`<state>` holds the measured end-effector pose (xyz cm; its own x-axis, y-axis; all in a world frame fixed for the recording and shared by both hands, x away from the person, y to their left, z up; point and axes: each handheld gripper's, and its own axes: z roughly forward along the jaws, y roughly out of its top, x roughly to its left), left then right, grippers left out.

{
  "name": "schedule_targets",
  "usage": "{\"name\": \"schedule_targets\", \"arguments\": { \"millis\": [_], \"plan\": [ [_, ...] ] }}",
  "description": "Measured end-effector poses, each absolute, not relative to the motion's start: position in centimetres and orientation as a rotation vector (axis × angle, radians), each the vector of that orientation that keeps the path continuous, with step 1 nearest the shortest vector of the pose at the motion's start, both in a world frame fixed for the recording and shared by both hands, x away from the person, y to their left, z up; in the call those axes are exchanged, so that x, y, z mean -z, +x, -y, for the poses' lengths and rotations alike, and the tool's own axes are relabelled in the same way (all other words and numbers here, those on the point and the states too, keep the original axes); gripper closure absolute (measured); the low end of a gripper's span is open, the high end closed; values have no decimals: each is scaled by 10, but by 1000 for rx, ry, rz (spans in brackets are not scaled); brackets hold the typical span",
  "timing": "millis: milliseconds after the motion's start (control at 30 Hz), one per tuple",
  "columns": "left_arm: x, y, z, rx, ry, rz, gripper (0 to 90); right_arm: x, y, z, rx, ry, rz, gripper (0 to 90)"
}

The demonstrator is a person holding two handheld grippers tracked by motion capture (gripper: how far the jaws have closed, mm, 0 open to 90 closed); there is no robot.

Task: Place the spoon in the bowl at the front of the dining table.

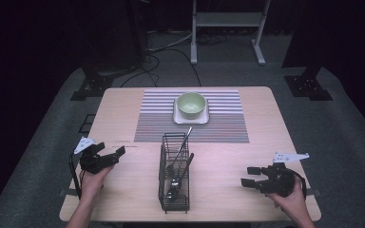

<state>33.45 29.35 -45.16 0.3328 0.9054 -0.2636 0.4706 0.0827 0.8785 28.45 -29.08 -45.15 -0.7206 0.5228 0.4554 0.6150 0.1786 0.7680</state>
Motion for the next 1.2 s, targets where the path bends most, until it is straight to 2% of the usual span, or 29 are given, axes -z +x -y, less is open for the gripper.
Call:
{"name": "schedule_targets", "arguments": {
  "millis": [1200],
  "plan": [
    [451,333,-294,-523,1544,-1294,0,421,298,254,1584,-998,2311,245]
  ]
}}
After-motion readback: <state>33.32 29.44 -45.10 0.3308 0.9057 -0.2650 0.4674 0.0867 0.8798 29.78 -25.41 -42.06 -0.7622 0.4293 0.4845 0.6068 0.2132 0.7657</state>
